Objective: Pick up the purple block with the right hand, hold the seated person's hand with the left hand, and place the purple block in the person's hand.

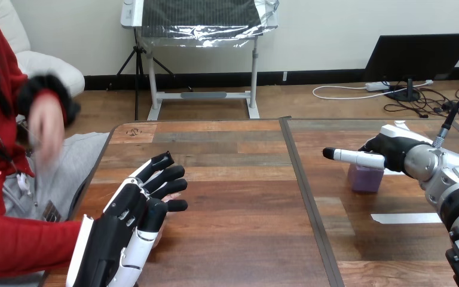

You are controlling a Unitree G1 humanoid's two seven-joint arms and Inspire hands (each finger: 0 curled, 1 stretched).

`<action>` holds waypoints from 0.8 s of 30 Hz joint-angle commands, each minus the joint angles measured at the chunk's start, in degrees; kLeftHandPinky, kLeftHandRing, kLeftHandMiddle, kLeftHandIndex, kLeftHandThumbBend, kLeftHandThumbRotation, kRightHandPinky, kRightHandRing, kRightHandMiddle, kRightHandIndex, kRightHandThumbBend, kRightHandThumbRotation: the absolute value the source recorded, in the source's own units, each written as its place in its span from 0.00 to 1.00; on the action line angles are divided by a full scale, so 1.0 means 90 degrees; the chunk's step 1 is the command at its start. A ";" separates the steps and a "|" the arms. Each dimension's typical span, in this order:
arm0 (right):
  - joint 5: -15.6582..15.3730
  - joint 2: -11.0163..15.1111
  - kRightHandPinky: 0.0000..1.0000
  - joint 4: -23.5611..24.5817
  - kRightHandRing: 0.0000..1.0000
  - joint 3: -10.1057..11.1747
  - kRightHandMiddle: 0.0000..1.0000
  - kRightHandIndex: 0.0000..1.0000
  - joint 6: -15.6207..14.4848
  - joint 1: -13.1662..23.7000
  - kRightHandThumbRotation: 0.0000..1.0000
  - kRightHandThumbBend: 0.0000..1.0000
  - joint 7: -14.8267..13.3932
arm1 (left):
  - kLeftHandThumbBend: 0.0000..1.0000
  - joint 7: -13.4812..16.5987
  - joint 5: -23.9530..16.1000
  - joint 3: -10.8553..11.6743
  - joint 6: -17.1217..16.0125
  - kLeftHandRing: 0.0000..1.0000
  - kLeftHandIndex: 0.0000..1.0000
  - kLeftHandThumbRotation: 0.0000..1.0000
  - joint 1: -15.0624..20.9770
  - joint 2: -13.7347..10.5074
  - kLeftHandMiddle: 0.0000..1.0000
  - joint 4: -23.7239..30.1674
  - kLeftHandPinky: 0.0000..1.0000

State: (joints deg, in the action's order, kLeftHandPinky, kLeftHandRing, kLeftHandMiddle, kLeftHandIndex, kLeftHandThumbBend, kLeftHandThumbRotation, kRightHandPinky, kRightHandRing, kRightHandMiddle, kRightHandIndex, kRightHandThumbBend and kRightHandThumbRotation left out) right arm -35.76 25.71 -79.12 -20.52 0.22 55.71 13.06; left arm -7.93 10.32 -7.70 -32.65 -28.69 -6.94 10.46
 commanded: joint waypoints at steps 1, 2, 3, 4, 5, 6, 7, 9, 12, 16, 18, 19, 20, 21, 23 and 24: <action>0.0075 -0.0154 0.85 0.0042 0.88 -0.0005 0.87 0.84 0.0060 0.0033 1.00 0.84 0.0085 | 0.69 0.0001 -0.0097 0.0112 -0.0158 0.77 0.81 0.76 0.0364 0.0171 0.79 0.0094 0.67; 0.0074 -0.0155 0.86 0.0042 0.88 -0.0006 0.87 0.83 0.0063 0.0029 1.00 0.84 0.0088 | 0.69 0.0000 -0.0099 0.0113 -0.0166 0.77 0.81 0.76 0.0368 0.0172 0.79 0.0085 0.67; 0.0070 -0.0155 0.86 0.0039 0.87 -0.0010 0.87 0.83 0.0080 0.0010 1.00 0.84 0.0089 | 0.68 -0.0004 -0.0097 0.0115 -0.0176 0.77 0.81 0.76 0.0374 0.0172 0.78 0.0073 0.67; 0.0068 -0.0154 0.86 0.0036 0.87 -0.0011 0.87 0.83 0.0092 -0.0002 1.00 0.83 0.0089 | 0.68 -0.0006 -0.0096 0.0115 -0.0181 0.77 0.81 0.76 0.0377 0.0172 0.78 0.0066 0.67; 0.0066 -0.0154 0.86 0.0035 0.87 -0.0013 0.86 0.83 0.0100 -0.0010 1.00 0.83 0.0089 | 0.68 -0.0008 -0.0096 0.0115 -0.0184 0.77 0.81 0.76 0.0380 0.0172 0.78 0.0061 0.66; 0.0056 -0.0155 0.87 0.0034 0.87 -0.0024 0.86 0.83 0.0115 -0.0021 1.00 0.83 0.0092 | 0.68 -0.0006 -0.0099 0.0117 -0.0187 0.77 0.81 0.76 0.0385 0.0174 0.78 0.0056 0.66; 0.0049 -0.0156 0.87 0.0034 0.87 -0.0032 0.86 0.83 0.0123 -0.0026 1.00 0.83 0.0094 | 0.68 -0.0004 -0.0101 0.0118 -0.0188 0.77 0.81 0.77 0.0389 0.0176 0.78 0.0054 0.66; 0.0035 -0.0156 0.86 0.0034 0.87 -0.0049 0.86 0.83 0.0148 -0.0038 1.00 0.82 0.0102 | 0.68 -0.0006 -0.0100 0.0120 -0.0202 0.76 0.80 0.77 0.0401 0.0179 0.78 0.0040 0.66; 0.0021 -0.0152 0.86 0.0032 0.86 -0.0063 0.85 0.82 0.0187 -0.0054 1.00 0.80 0.0111 | 0.69 -0.0016 -0.0093 0.0122 -0.0231 0.76 0.80 0.76 0.0416 0.0181 0.78 0.0012 0.65; -0.0010 -0.0150 0.85 0.0036 0.84 -0.0097 0.83 0.81 0.0227 -0.0051 1.00 0.79 0.0112 | 0.69 -0.0012 -0.0102 0.0126 -0.0240 0.76 0.80 0.76 0.0418 0.0181 0.77 0.0004 0.65; -0.0037 -0.0146 0.83 0.0036 0.81 -0.0123 0.81 0.80 0.0253 -0.0049 1.00 0.77 0.0098 | 0.69 -0.0010 -0.0105 0.0129 -0.0243 0.76 0.79 0.76 0.0417 0.0180 0.77 0.0003 0.64; -0.0049 -0.0141 0.82 0.0034 0.80 -0.0132 0.80 0.79 0.0267 -0.0052 1.00 0.77 0.0087 | 0.70 -0.0011 -0.0105 0.0129 -0.0248 0.76 0.79 0.76 0.0417 0.0181 0.77 0.0000 0.64; -0.0057 -0.0138 0.82 0.0033 0.80 -0.0138 0.80 0.79 0.0277 -0.0053 1.00 0.77 0.0079 | 0.70 -0.0010 -0.0106 0.0128 -0.0251 0.76 0.79 0.76 0.0418 0.0181 0.77 -0.0002 0.64; -0.0051 -0.0137 0.81 0.0033 0.79 -0.0129 0.79 0.78 0.0281 -0.0049 1.00 0.77 0.0072 | 0.70 -0.0012 -0.0102 0.0124 -0.0248 0.75 0.79 0.76 0.0413 0.0182 0.77 0.0002 0.64; -0.0040 -0.0137 0.79 0.0033 0.76 -0.0113 0.77 0.76 0.0282 -0.0044 1.00 0.77 0.0065 | 0.70 -0.0013 -0.0098 0.0120 -0.0244 0.75 0.79 0.76 0.0407 0.0182 0.77 0.0008 0.64; -0.0044 -0.0136 0.79 0.0033 0.75 -0.0113 0.76 0.76 0.0296 -0.0044 1.00 0.77 0.0026 | 0.70 -0.0017 -0.0086 0.0122 -0.0234 0.75 0.79 0.76 0.0401 0.0176 0.77 0.0020 0.63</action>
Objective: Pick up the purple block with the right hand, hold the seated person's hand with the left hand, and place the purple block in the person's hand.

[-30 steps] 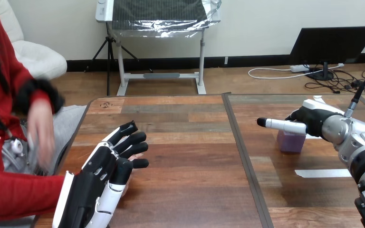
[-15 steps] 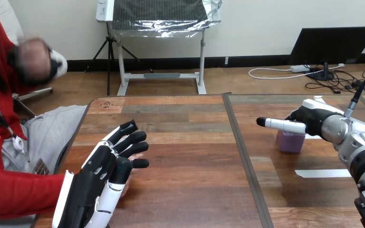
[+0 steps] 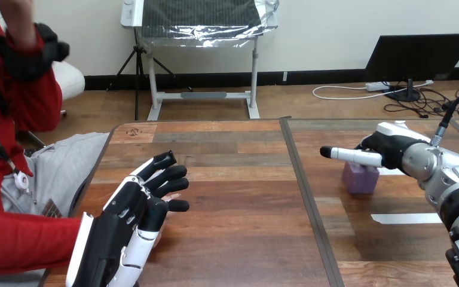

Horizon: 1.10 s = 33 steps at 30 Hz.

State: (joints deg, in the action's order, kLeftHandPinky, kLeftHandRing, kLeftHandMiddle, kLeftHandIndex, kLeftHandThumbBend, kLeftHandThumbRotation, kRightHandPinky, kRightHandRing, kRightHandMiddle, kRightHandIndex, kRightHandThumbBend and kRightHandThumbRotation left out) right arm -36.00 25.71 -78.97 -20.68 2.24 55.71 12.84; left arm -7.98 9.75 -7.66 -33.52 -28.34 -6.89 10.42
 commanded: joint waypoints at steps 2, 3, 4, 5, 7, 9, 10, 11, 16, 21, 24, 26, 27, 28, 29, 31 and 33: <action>-0.0026 -0.0135 0.77 0.0017 0.73 -0.0100 0.73 0.73 0.0090 -0.0047 1.00 0.78 0.0002 | 0.70 -0.0016 -0.0010 0.0121 -0.0126 0.76 0.79 0.76 0.0356 0.0164 0.77 0.0038 0.63; -0.0064 -0.0126 0.76 0.0015 0.72 -0.0132 0.72 0.72 0.0116 -0.0053 1.00 0.78 -0.0074 | 0.70 -0.0016 -0.0004 0.0120 -0.0122 0.76 0.79 0.76 0.0353 0.0165 0.77 0.0043 0.63; -0.0092 -0.0121 0.74 0.0013 0.69 -0.0155 0.68 0.69 0.0134 -0.0057 1.00 0.79 -0.0124 | 0.69 -0.0016 -0.0001 0.0118 -0.0120 0.76 0.79 0.76 0.0351 0.0167 0.77 0.0044 0.63; -0.0112 -0.0117 0.73 0.0011 0.68 -0.0170 0.67 0.68 0.0147 -0.0060 1.00 0.79 -0.0159 | 0.69 -0.0016 0.0001 0.0118 -0.0119 0.76 0.79 0.76 0.0350 0.0169 0.77 0.0045 0.63; -0.0152 -0.0118 0.71 0.0013 0.65 -0.0204 0.64 0.64 0.0151 -0.0037 1.00 0.80 -0.0241 | 0.69 -0.0018 -0.0008 0.0120 -0.0143 0.76 0.79 0.76 0.0356 0.0171 0.77 0.0027 0.63; -0.0168 -0.0124 0.69 0.0013 0.62 -0.0224 0.60 0.60 0.0149 -0.0018 1.00 0.80 -0.0317 | 0.69 -0.0018 -0.0014 0.0131 -0.0157 0.76 0.79 0.76 0.0360 0.0170 0.77 0.0012 0.63; -0.0169 -0.0128 0.67 0.0013 0.59 -0.0232 0.58 0.58 0.0147 -0.0011 1.00 0.81 -0.0353 | 0.69 -0.0016 -0.0017 0.0139 -0.0160 0.76 0.79 0.76 0.0362 0.0168 0.77 0.0006 0.63; -0.0168 -0.0130 0.65 0.0012 0.57 -0.0239 0.55 0.56 0.0147 -0.0007 1.00 0.82 -0.0378 | 0.70 -0.0015 -0.0018 0.0143 -0.0162 0.76 0.79 0.76 0.0362 0.0167 0.77 0.0002 0.63; -0.0117 -0.0141 0.50 0.0020 0.42 -0.0214 0.43 0.48 0.0143 0.0052 1.00 0.83 -0.0508 | 0.71 -0.0013 -0.0040 0.0153 -0.0154 0.75 0.79 0.77 0.0365 0.0160 0.76 -0.0003 0.63; -0.0019 -0.0151 0.32 0.0050 0.29 -0.0132 0.36 0.44 0.0171 0.0132 1.00 0.81 -0.0553 | 0.71 -0.0022 -0.0082 0.0180 -0.0183 0.75 0.79 0.77 0.0375 0.0140 0.76 -0.0023 0.62; -0.0011 -0.0138 0.27 0.0061 0.28 -0.0129 0.37 0.41 0.0241 0.0156 1.00 0.80 -0.0619 | 0.70 -0.0046 -0.0061 0.0187 -0.0187 0.75 0.79 0.77 0.0384 0.0139 0.76 -0.0031 0.62; -0.0014 -0.0129 0.26 0.0069 0.28 -0.0133 0.37 0.39 0.0275 0.0193 1.00 0.80 -0.0644 | 0.70 -0.0058 -0.0041 0.0187 -0.0176 0.75 0.79 0.77 0.0386 0.0147 0.76 -0.0030 0.62; -0.0011 -0.0127 0.25 0.0072 0.29 -0.0129 0.37 0.38 0.0283 0.0210 1.00 0.80 -0.0651 | 0.70 -0.0059 -0.0040 0.0188 -0.0168 0.75 0.79 0.77 0.0384 0.0151 0.76 -0.0026 0.62; -0.0008 -0.0127 0.25 0.0072 0.29 -0.0125 0.37 0.37 0.0285 0.0219 1.00 0.81 -0.0654 | 0.70 -0.0058 -0.0043 0.0190 -0.0163 0.75 0.79 0.77 0.0382 0.0155 0.76 -0.0023 0.62; -0.0010 -0.0124 0.25 0.0073 0.29 -0.0126 0.37 0.37 0.0288 0.0243 1.00 0.81 -0.0655 | 0.70 -0.0055 -0.0051 0.0190 -0.0150 0.75 0.79 0.77 0.0382 0.0157 0.76 -0.0015 0.62; -0.0016 -0.0120 0.24 0.0072 0.29 -0.0129 0.35 0.34 0.0292 0.0268 1.00 0.83 -0.0656 | 0.70 -0.0055 -0.0060 0.0190 -0.0136 0.75 0.79 0.77 0.0383 0.0159 0.76 -0.0008 0.62; -0.0018 -0.0122 0.24 0.0071 0.29 -0.0129 0.35 0.33 0.0287 0.0289 1.00 0.83 -0.0664 | 0.70 -0.0049 -0.0072 0.0195 -0.0135 0.75 0.79 0.77 0.0385 0.0166 0.76 -0.0009 0.62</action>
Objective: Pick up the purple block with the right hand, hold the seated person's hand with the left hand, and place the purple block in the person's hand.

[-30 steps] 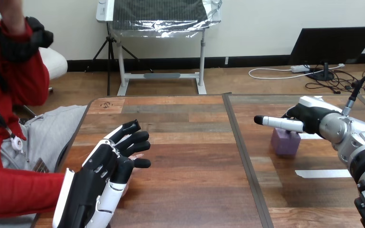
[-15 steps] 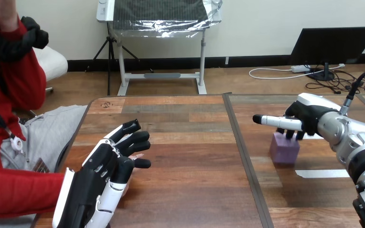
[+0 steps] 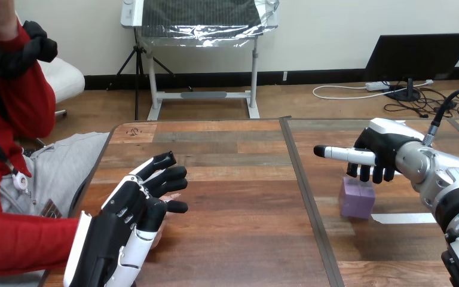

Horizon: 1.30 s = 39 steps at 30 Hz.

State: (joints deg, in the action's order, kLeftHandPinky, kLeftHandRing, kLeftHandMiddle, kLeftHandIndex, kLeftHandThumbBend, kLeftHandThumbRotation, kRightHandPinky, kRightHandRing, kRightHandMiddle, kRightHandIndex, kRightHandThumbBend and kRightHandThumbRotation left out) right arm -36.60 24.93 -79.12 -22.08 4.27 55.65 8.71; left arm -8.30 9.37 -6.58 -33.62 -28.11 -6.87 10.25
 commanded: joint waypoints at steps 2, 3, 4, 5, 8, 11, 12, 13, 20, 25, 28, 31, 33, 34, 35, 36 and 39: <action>0.0047 -0.0039 0.23 0.0087 0.28 0.0027 0.34 0.33 0.0052 0.0316 1.00 0.84 -0.0215 | 0.70 -0.0007 -0.0042 0.0081 -0.0126 0.75 0.78 0.77 0.0362 0.0170 0.76 0.0007 0.62; 0.0072 -0.0039 0.23 0.0089 0.28 0.0055 0.34 0.33 0.0053 0.0329 1.00 0.84 -0.0233 | 0.70 -0.0013 -0.0028 0.0077 -0.0123 0.75 0.78 0.77 0.0363 0.0174 0.76 0.0008 0.62; 0.0092 -0.0040 0.20 0.0090 0.25 0.0076 0.31 0.31 0.0055 0.0335 1.00 0.85 -0.0245 | 0.70 -0.0020 -0.0015 0.0075 -0.0122 0.75 0.78 0.77 0.0363 0.0176 0.76 0.0006 0.62; 0.0105 -0.0040 0.18 0.0091 0.23 0.0090 0.29 0.29 0.0056 0.0339 1.00 0.86 -0.0254 | 0.70 -0.0025 -0.0007 0.0074 -0.0122 0.75 0.78 0.77 0.0363 0.0177 0.76 0.0005 0.62; 0.0098 -0.0036 0.12 0.0100 0.17 0.0088 0.23 0.25 0.0065 0.0363 1.00 0.87 -0.0347 | 0.69 -0.0051 0.0016 0.0067 -0.0114 0.75 0.78 0.77 0.0366 0.0168 0.76 0.0003 0.62; 0.0141 -0.0035 0.10 0.0114 0.16 0.0133 0.22 0.24 0.0088 0.0392 1.00 0.89 -0.0418 | 0.68 -0.0055 0.0002 0.0069 -0.0113 0.75 0.78 0.76 0.0372 0.0166 0.76 0.0002 0.62; 0.0172 -0.0035 0.09 0.0119 0.15 0.0163 0.20 0.23 0.0102 0.0399 1.00 0.88 -0.0424 | 0.68 -0.0057 -0.0002 0.0071 -0.0115 0.75 0.78 0.76 0.0374 0.0166 0.76 -0.0002 0.62; 0.0194 -0.0035 0.08 0.0122 0.14 0.0180 0.19 0.22 0.0112 0.0403 1.00 0.88 -0.0425 | 0.68 -0.0058 -0.0004 0.0073 -0.0117 0.75 0.78 0.76 0.0375 0.0165 0.76 -0.0005 0.62; 0.0318 -0.0013 0.04 0.0139 0.09 0.0290 0.15 0.19 0.0230 0.0417 1.00 0.88 -0.0568 | 0.69 -0.0070 0.0000 0.0086 -0.0093 0.75 0.78 0.76 0.0362 0.0168 0.76 0.0008 0.62; 0.0446 -0.0010 0.05 0.0156 0.09 0.0414 0.15 0.19 0.0289 0.0433 1.00 0.87 -0.0638 | 0.69 -0.0088 0.0025 0.0094 -0.0088 0.75 0.78 0.76 0.0355 0.0169 0.76 0.0013 0.61; 0.0552 -0.0006 0.05 0.0163 0.09 0.0505 0.15 0.19 0.0336 0.0434 1.00 0.86 -0.0671 | 0.70 -0.0120 0.0055 0.0092 -0.0058 0.75 0.78 0.76 0.0345 0.0148 0.76 0.0039 0.61; 0.0623 -0.0001 0.05 0.0168 0.10 0.0560 0.15 0.20 0.0350 0.0449 1.00 0.86 -0.0672 | 0.70 -0.0105 -0.0001 0.0113 -0.0069 0.75 0.78 0.76 0.0337 0.0151 0.76 0.0036 0.61; 0.0657 0.0010 0.06 0.0170 0.10 0.0581 0.16 0.21 0.0378 0.0454 1.00 0.85 -0.0689 | 0.69 -0.0124 0.0020 0.0111 -0.0069 0.75 0.78 0.76 0.0329 0.0147 0.76 0.0042 0.61; 0.0665 0.0013 0.06 0.0171 0.11 0.0586 0.16 0.21 0.0386 0.0455 1.00 0.84 -0.0695 | 0.69 -0.0130 0.0028 0.0109 -0.0069 0.75 0.78 0.76 0.0325 0.0146 0.76 0.0045 0.61; 0.0696 0.0018 0.06 0.0173 0.11 0.0617 0.16 0.22 0.0398 0.0457 1.00 0.84 -0.0706 | 0.69 -0.0143 0.0054 0.0107 -0.0077 0.75 0.78 0.76 0.0325 0.0147 0.76 0.0038 0.61; 0.0717 0.0020 0.07 0.0174 0.11 0.0637 0.17 0.22 0.0405 0.0458 1.00 0.84 -0.0713 | 0.69 -0.0152 0.0071 0.0106 -0.0083 0.75 0.78 0.76 0.0325 0.0150 0.76 0.0032 0.61; 0.0768 0.0024 0.09 0.0176 0.14 0.0689 0.20 0.25 0.0392 0.0464 1.00 0.84 -0.0753 | 0.69 -0.0160 0.0080 0.0111 -0.0085 0.75 0.78 0.76 0.0315 0.0151 0.76 0.0027 0.61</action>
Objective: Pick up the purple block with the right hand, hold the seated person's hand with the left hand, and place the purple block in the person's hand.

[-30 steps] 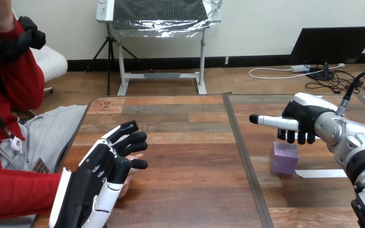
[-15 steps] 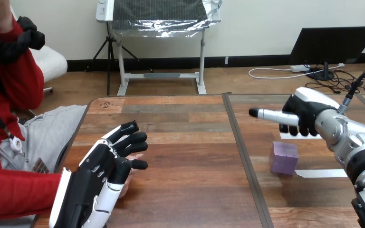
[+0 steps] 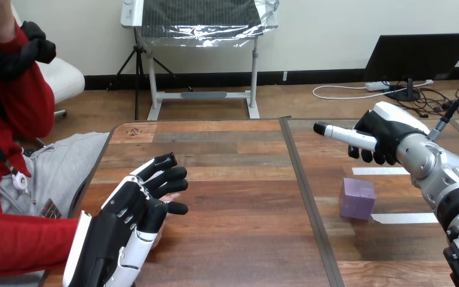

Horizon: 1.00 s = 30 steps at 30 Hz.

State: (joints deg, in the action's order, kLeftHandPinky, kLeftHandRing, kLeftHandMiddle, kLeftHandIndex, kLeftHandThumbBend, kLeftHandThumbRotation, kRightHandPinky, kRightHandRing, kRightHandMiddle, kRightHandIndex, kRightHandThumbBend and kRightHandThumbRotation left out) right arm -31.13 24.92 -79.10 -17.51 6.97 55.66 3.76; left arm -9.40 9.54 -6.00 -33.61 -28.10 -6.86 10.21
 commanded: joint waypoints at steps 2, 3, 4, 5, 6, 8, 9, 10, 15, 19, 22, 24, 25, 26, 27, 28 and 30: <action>0.0179 0.0032 0.11 0.0175 0.16 0.0202 0.22 0.28 0.0074 0.0468 1.00 0.84 -0.0213 | 0.69 -0.0028 0.0047 0.0053 -0.0081 0.75 0.78 0.76 0.0306 0.0156 0.76 0.0032 0.61; 0.0185 0.0037 0.15 0.0175 0.19 0.0207 0.26 0.32 0.0067 0.0471 1.00 0.84 -0.0210 | 0.70 -0.0021 0.0038 0.0057 -0.0080 0.75 0.78 0.76 0.0303 0.0161 0.76 0.0033 0.61; 0.0190 0.0041 0.17 0.0176 0.20 0.0210 0.27 0.33 0.0063 0.0473 1.00 0.84 -0.0209 | 0.70 -0.0016 0.0033 0.0060 -0.0079 0.75 0.78 0.76 0.0300 0.0164 0.76 0.0034 0.61; 0.0195 0.0052 0.18 0.0176 0.21 0.0206 0.28 0.35 0.0050 0.0481 1.00 0.84 -0.0177 | 0.70 -0.0007 0.0015 0.0064 -0.0084 0.75 0.78 0.76 0.0296 0.0168 0.76 0.0031 0.61; 0.0199 0.0060 0.20 0.0176 0.24 0.0201 0.31 0.37 0.0042 0.0487 1.00 0.85 -0.0154 | 0.70 -0.0002 0.0004 0.0066 -0.0090 0.75 0.78 0.76 0.0294 0.0170 0.76 0.0028 0.61; 0.0187 0.0083 0.23 0.0172 0.27 0.0176 0.34 0.41 0.0030 0.0495 1.00 0.85 -0.0088 | 0.70 0.0002 -0.0008 0.0069 -0.0100 0.75 0.78 0.76 0.0291 0.0172 0.76 0.0022 0.61; 0.0175 0.0095 0.27 0.0170 0.30 0.0161 0.37 0.44 0.0026 0.0496 1.00 0.85 -0.0056 | 0.70 0.0001 -0.0009 0.0069 -0.0105 0.75 0.78 0.76 0.0291 0.0172 0.76 0.0018 0.61; 0.0167 0.0103 0.30 0.0168 0.33 0.0151 0.39 0.46 0.0024 0.0497 1.00 0.85 -0.0035 | 0.70 -0.0001 -0.0009 0.0069 -0.0108 0.75 0.78 0.76 0.0290 0.0172 0.76 0.0016 0.61; 0.0159 0.0176 0.45 0.0162 0.47 0.0129 0.52 0.58 0.0108 0.0465 1.00 0.88 0.0188 | 0.70 -0.0015 0.0008 0.0060 -0.0085 0.74 0.78 0.75 0.0285 0.0163 0.76 0.0028 0.61; 0.0127 0.0217 0.54 0.0149 0.57 0.0088 0.61 0.66 0.0086 0.0456 1.00 0.91 0.0439 | 0.70 -0.0012 -0.0019 0.0065 -0.0072 0.75 0.78 0.76 0.0280 0.0151 0.76 0.0030 0.61; 0.0084 0.0240 0.64 0.0133 0.69 0.0037 0.72 0.74 -0.0019 0.0465 1.00 0.95 0.0713 | 0.70 -0.0031 0.0012 0.0058 -0.0074 0.75 0.78 0.76 0.0293 0.0148 0.76 0.0026 0.61; 0.0114 0.0249 0.68 0.0127 0.74 0.0055 0.76 0.77 -0.0071 0.0455 1.00 0.96 0.0943 | 0.70 -0.0027 -0.0003 0.0062 -0.0097 0.74 0.78 0.76 0.0307 0.0152 0.76 0.0018 0.62; 0.0124 0.0252 0.71 0.0128 0.76 0.0063 0.78 0.78 -0.0084 0.0451 1.00 0.97 0.1006 | 0.70 -0.0025 -0.0009 0.0064 -0.0104 0.74 0.78 0.76 0.0310 0.0153 0.75 0.0016 0.62; 0.0111 0.0253 0.72 0.0122 0.78 0.0048 0.80 0.79 -0.0126 0.0436 1.00 0.97 0.1102 | 0.70 -0.0029 -0.0003 0.0063 -0.0115 0.74 0.78 0.76 0.0316 0.0155 0.75 0.0010 0.62; 0.0098 0.0254 0.74 0.0120 0.80 0.0034 0.82 0.81 -0.0154 0.0426 1.00 0.97 0.1157 | 0.70 -0.0034 0.0003 0.0062 -0.0122 0.74 0.78 0.76 0.0318 0.0155 0.75 0.0007 0.62; 0.0090 0.0255 0.76 0.0121 0.81 0.0026 0.83 0.82 -0.0174 0.0420 1.00 0.98 0.1197 | 0.70 -0.0037 0.0008 0.0061 -0.0125 0.73 0.78 0.76 0.0319 0.0155 0.75 0.0007 0.61; -0.0051 0.0271 0.81 0.0118 0.85 -0.0115 0.86 0.84 -0.0186 0.0393 1.00 0.99 0.1272 | 0.70 -0.0029 -0.0007 0.0064 -0.0119 0.72 0.78 0.76 0.0315 0.0153 0.75 0.0016 0.61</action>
State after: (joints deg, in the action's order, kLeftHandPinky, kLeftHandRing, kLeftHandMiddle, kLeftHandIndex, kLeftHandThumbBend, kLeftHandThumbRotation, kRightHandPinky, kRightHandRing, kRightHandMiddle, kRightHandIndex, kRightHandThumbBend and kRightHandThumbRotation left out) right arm -30.52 25.53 -79.11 -17.42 5.78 55.70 13.72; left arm -9.50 9.49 -5.91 -33.62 -28.10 -6.86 10.20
